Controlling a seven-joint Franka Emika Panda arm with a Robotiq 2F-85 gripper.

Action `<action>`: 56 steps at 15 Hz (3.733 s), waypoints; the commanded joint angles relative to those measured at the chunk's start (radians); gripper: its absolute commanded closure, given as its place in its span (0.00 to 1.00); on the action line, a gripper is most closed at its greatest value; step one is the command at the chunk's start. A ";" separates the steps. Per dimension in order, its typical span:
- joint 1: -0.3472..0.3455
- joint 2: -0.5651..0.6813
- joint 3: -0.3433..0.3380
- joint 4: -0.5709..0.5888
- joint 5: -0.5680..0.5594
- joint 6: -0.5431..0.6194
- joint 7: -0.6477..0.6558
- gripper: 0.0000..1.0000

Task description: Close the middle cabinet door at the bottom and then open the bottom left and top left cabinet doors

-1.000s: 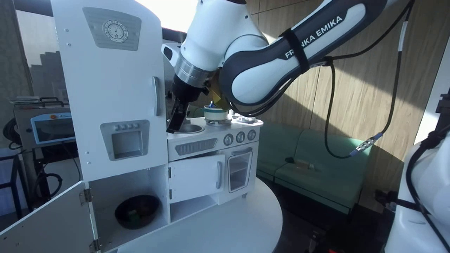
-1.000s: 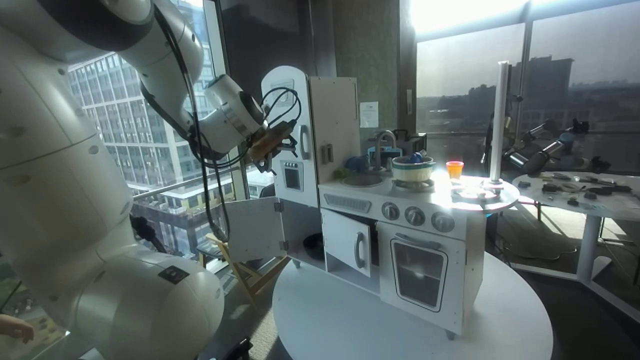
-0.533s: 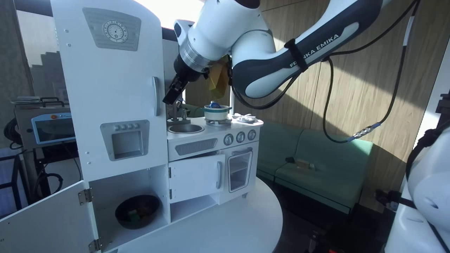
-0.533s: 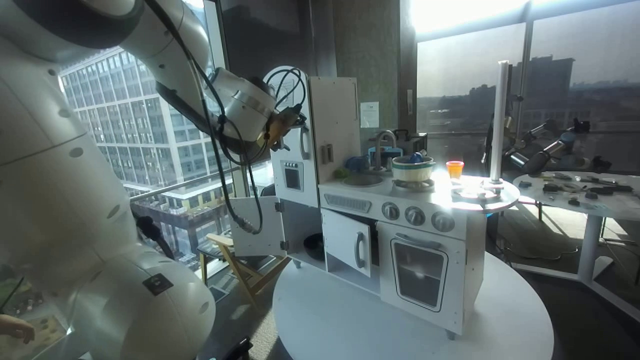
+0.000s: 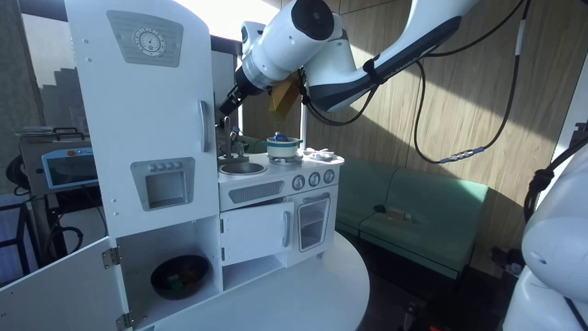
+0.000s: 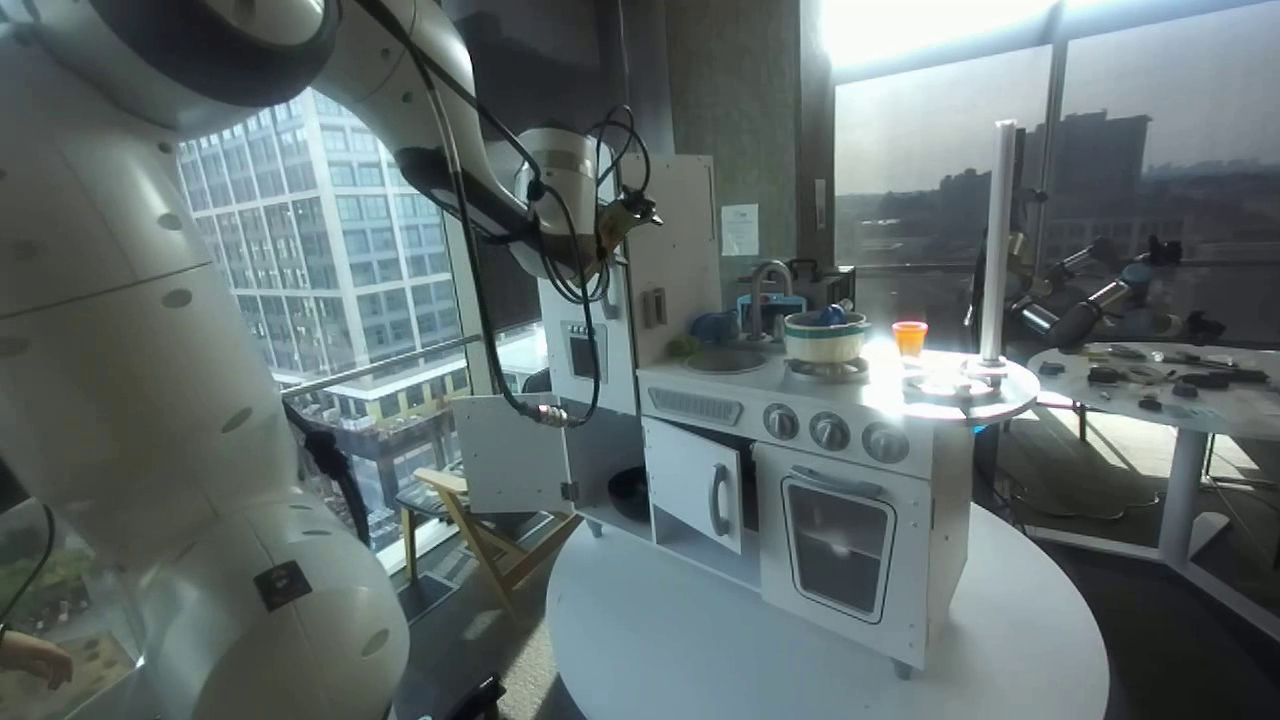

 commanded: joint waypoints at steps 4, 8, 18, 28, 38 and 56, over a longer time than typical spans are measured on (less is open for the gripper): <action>0.008 0.174 0.012 0.148 -0.285 0.003 0.264 0.00; 0.016 0.176 0.012 0.141 -0.352 0.038 0.337 0.00; 0.075 0.019 0.022 -0.142 -0.789 0.120 0.799 0.00; 0.121 -0.095 0.020 -0.269 -0.812 0.295 0.774 0.00; -0.534 -0.097 0.369 -0.412 -0.151 0.257 -0.038 0.00; 0.180 -0.098 -0.144 -0.497 0.597 -0.402 -0.776 0.00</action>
